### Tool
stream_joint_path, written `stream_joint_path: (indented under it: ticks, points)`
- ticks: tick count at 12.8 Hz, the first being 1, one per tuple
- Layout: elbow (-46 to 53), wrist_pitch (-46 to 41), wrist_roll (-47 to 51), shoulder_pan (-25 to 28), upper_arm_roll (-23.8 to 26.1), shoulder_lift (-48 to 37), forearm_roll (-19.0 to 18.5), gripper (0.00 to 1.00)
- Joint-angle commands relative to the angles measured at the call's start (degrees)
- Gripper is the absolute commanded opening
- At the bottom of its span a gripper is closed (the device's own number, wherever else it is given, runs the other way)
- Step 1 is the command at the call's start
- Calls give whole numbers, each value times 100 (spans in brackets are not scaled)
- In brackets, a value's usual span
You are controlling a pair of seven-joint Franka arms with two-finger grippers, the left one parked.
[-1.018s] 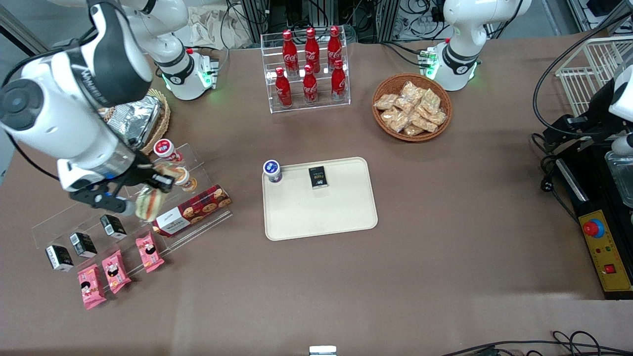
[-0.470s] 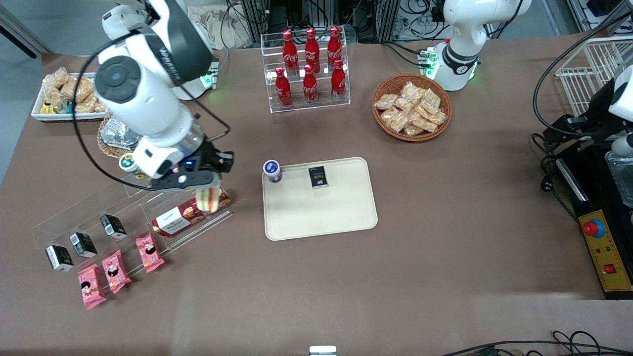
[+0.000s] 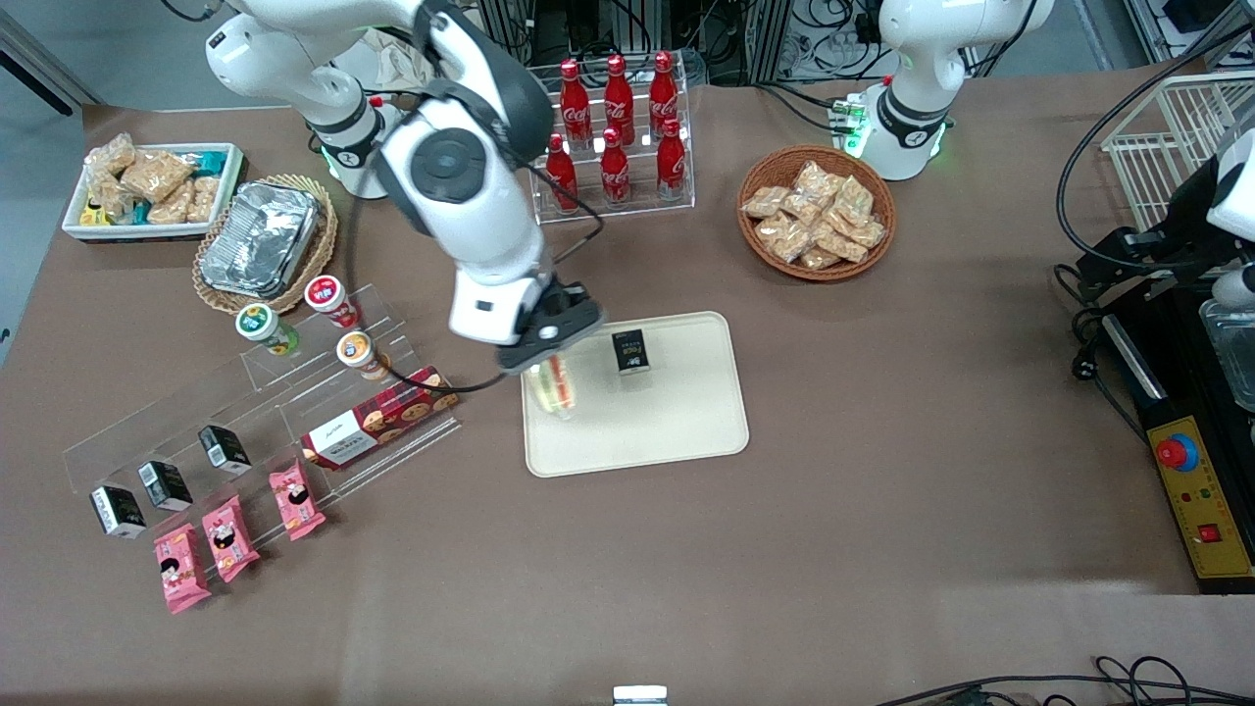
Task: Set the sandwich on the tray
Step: 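Carry the sandwich with the right gripper over the cream tray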
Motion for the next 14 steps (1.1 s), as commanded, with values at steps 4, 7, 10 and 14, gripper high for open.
stream_joint_path:
  ticks: [4,7,10,14]
  points:
    - [146,757,-3178,397,-63,991,88,0]
    - [137,1287,-3953,502,-72,1334,27,0]
    - [146,2138,-5411,398,-98,1826,44,0]
    - [155,2614,-5574,397,-98,2187,88,0]
